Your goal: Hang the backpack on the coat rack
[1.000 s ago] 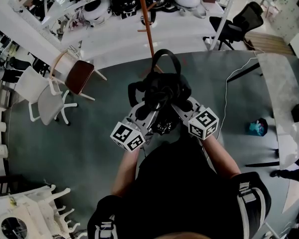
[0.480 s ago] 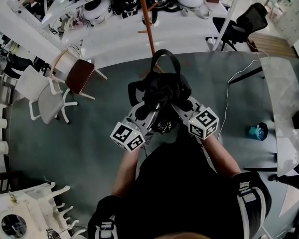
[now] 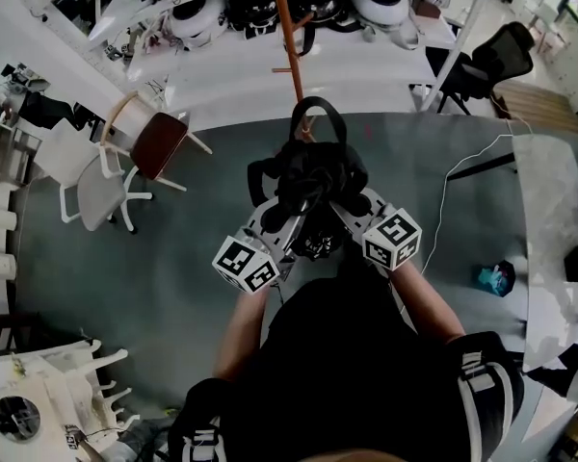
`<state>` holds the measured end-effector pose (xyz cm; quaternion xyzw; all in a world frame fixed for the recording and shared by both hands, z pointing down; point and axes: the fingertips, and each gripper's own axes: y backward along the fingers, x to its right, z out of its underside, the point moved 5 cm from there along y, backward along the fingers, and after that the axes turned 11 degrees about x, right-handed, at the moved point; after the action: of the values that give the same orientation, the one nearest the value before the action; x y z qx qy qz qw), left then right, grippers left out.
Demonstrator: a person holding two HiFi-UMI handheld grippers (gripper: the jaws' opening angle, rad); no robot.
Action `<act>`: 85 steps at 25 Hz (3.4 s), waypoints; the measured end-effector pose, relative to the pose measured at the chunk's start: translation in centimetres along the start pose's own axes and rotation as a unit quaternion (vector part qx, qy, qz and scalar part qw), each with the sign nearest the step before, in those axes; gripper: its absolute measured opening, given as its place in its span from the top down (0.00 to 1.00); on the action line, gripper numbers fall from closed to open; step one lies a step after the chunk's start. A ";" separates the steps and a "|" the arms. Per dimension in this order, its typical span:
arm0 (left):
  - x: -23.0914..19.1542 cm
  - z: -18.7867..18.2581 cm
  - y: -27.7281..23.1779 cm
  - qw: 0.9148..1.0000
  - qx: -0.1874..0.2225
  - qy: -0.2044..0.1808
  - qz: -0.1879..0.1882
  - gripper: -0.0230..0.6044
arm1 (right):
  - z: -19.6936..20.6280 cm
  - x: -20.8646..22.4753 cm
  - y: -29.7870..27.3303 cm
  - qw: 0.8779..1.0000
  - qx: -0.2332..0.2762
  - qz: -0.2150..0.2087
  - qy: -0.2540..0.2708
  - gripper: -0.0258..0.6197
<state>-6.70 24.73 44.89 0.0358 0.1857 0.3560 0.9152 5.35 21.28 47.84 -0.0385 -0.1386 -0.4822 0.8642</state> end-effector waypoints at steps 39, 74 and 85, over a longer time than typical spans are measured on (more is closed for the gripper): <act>-5.0 1.4 -20.9 0.993 0.044 -0.016 -0.107 0.88 | -7.5 21.8 -3.6 0.993 -0.033 -0.111 -0.009 0.88; -30.0 -6.0 -26.0 1.000 0.005 0.019 0.007 0.88 | -8.1 29.5 -26.6 1.000 0.004 0.007 -0.015 0.88; -32.9 -6.7 -27.4 0.999 -0.005 0.023 0.037 0.88 | -8.2 30.9 -28.9 0.999 0.019 0.032 -0.013 0.88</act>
<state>-13.98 -17.96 43.60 0.0300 0.2031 0.3916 0.8969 -2.08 -21.15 46.57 -0.0328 -0.1571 -0.4513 0.8778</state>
